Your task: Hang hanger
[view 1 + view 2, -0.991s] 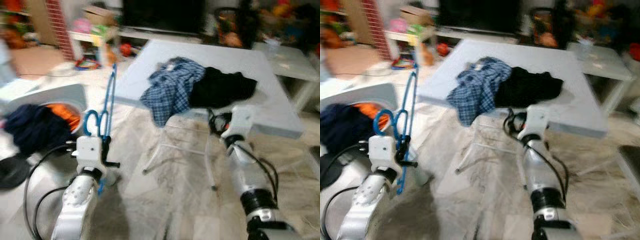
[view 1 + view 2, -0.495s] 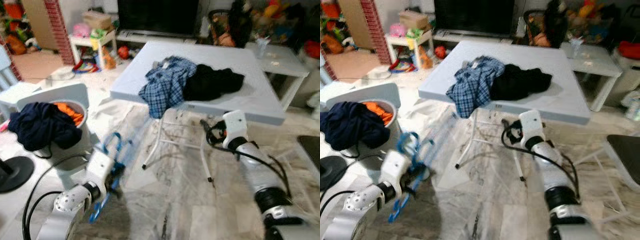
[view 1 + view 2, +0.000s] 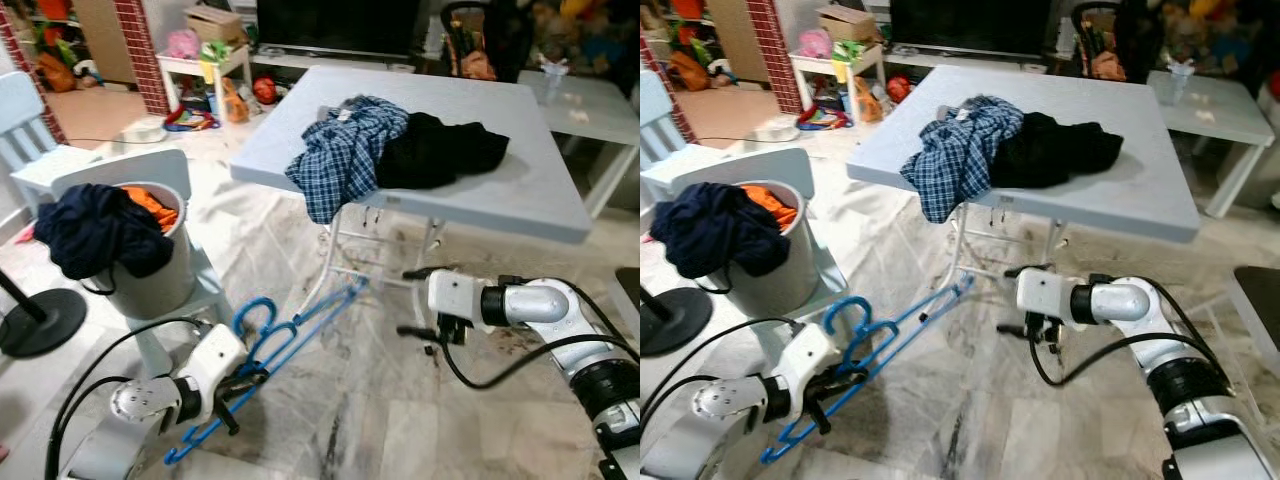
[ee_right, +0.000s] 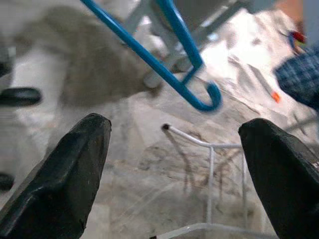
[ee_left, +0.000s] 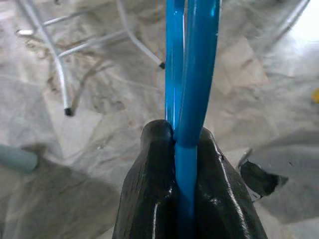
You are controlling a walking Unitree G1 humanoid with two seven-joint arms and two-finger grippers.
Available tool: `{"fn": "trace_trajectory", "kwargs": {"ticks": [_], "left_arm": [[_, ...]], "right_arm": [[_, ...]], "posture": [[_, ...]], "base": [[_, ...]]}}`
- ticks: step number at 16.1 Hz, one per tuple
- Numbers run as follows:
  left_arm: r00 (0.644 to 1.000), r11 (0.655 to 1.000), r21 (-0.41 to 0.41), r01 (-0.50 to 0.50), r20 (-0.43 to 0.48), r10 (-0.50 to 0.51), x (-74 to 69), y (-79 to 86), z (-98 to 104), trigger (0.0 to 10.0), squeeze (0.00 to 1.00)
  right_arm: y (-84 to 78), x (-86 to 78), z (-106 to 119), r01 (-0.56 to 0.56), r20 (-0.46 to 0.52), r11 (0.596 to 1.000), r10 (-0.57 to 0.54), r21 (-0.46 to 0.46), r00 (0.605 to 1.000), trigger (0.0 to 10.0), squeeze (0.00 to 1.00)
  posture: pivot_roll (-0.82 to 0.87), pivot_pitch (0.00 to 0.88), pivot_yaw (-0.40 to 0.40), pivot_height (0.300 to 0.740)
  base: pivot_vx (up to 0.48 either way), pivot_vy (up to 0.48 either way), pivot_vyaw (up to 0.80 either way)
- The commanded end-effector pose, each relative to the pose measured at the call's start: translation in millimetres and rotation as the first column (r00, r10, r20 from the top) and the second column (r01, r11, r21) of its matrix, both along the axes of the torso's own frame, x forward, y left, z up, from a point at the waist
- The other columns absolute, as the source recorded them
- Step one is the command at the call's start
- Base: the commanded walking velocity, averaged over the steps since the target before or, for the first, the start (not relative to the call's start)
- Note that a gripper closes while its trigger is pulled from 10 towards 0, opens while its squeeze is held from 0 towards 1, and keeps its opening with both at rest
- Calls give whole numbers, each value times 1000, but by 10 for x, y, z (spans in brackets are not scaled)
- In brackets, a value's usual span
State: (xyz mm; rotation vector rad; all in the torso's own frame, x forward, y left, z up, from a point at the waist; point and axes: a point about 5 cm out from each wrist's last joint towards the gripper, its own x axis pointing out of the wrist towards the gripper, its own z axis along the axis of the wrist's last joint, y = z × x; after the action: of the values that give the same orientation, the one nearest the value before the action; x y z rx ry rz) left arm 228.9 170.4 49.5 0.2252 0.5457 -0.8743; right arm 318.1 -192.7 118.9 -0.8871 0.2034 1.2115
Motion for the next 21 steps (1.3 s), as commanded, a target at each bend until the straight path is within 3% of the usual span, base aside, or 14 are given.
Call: {"fn": "trace_trajectory", "kwargs": {"ticks": [1, 5, 10, 13, 15, 16, 17, 21], "left_arm": [[1000, 1000, 18, 26, 10, -26, 25, 14, 16, 10000, 0], [994, 994, 3, 109, -12, -109, 36, -68, 10, 10000, 0], [983, 983, -3, 184, 15, -184, 195, -250, 41, 10000, 0], [957, 957, -4, 288, 9, -288, 210, -452, 33, 10000, 0], [943, 943, 9, 332, 12, -332, 228, -536, 25, 10000, 0], [940, 940, 14, 341, 15, -341, 238, -553, 25, 10000, 0], [938, 938, 17, 347, 18, -347, 243, -569, 26, 10000, 0], [930, 929, 36, 367, 15, -368, 246, -575, -3, 10000, 0]], "right_arm": [[50, 23, 112, -64, 22, 998, 65, -25, 998, 10000, 0], [224, -12, 192, -173, -11, 985, 173, 7, 985, 10000, 0], [405, -101, 101, -253, -32, 967, 253, -3, 967, 10000, 0], [560, -67, 83, -299, 13, 952, 300, -71, 954, 10000, 0], [579, -8, 48, -299, 17, 937, 307, -180, 952, 10000, 0], [579, 2, 32, -304, -3, 930, 311, -208, 951, 8392, 0], [571, 8, 24, -319, -29, 916, 322, -244, 946, 0, 0], [427, 52, 23, -370, -154, 835, 337, -408, 929, 0, 0]], "posture": [[-55, 0, -22, 740], [-57, 0, -21, 740], [-67, 0, -14, 740], [-74, 0, -4, 740], [-78, 0, -2, 740], [-79, 0, -1, 740], [-79, 0, -1, 740], [-83, 0, 2, 740]], "base": [[0, 0, 0], [0, 0, 0], [0, 0, 0], [0, 0, 0], [0, 0, 0], [0, 0, 0], [0, 0, 0], [0, 0, 0]]}}
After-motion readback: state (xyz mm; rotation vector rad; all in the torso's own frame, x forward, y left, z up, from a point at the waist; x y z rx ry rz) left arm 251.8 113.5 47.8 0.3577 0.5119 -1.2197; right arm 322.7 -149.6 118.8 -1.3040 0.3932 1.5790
